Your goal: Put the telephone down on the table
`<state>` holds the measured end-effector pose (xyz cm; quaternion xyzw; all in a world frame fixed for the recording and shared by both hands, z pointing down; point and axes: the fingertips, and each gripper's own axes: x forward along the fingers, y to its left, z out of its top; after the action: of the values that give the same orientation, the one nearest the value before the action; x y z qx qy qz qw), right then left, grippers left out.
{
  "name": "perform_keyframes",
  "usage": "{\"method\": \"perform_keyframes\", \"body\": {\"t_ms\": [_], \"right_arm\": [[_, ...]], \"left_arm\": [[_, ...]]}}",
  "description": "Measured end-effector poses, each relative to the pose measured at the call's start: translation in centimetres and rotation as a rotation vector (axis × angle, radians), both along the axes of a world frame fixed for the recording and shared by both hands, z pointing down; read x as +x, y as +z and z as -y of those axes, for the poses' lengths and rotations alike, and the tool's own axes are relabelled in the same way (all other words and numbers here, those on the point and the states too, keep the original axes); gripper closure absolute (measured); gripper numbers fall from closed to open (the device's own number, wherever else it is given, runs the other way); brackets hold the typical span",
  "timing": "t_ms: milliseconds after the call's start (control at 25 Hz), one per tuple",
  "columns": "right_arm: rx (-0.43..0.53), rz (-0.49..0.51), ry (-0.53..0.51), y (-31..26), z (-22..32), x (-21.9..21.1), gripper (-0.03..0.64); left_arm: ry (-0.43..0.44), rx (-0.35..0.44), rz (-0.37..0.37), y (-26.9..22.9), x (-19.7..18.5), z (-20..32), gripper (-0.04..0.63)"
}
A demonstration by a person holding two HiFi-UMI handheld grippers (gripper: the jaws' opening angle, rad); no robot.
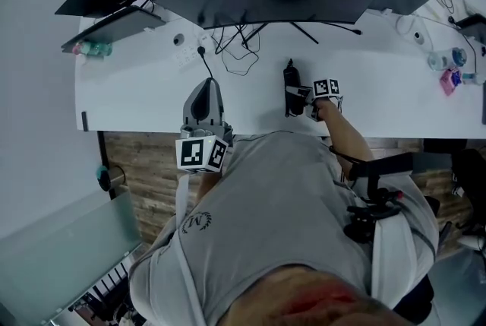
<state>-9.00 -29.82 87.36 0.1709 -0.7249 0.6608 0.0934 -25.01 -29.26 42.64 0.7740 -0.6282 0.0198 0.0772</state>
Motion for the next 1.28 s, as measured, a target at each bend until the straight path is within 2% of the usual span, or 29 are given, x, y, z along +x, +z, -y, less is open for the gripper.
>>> {"method": "perform_keyframes", "body": {"t_ms": [120, 360, 560, 720, 840, 1000, 1080, 1280], "right_arm": [[-0.009, -0.018, 0.021, 0.1, 0.6, 0.4, 0.321], [0.022, -0.147, -0.004, 0.5, 0.8, 0.9, 0.321], [0.119, -0.283, -0.061, 0.8, 0.5, 1.4, 0.32], [0.171, -0.37, -0.032, 0.7, 0.8, 3.1, 0.311], [0.201, -0.415, -0.015, 0.2, 1.1, 5.0, 0.311], [0.192, -0.425, 0.079, -1.8, 2.0, 7.0, 0.311], [0.221, -0.417, 0.131, -4.2, 3.1, 7.7, 0.311], [0.441, -0.428, 0.294, -14.9, 6.3, 10.7, 0.311]], "left_arm": [[-0.014, -0.009, -0.01, 0.4, -0.5, 0.1, 0.584], [-0.014, -0.012, -0.031, 1.0, -0.4, 0.1, 0.584], [-0.024, -0.018, -0.062, 1.7, -0.9, 0.0, 0.584], [-0.036, -0.01, -0.108, 2.5, -1.1, -0.1, 0.584], [-0.031, -0.013, -0.108, 2.7, -1.0, -0.1, 0.584], [-0.03, -0.005, -0.126, 3.2, -1.1, 0.0, 0.584], [-0.023, 0.005, -0.127, 3.3, -1.2, 0.2, 0.584], [-0.026, 0.046, -0.097, 2.8, -2.4, 0.7, 0.585]]}}
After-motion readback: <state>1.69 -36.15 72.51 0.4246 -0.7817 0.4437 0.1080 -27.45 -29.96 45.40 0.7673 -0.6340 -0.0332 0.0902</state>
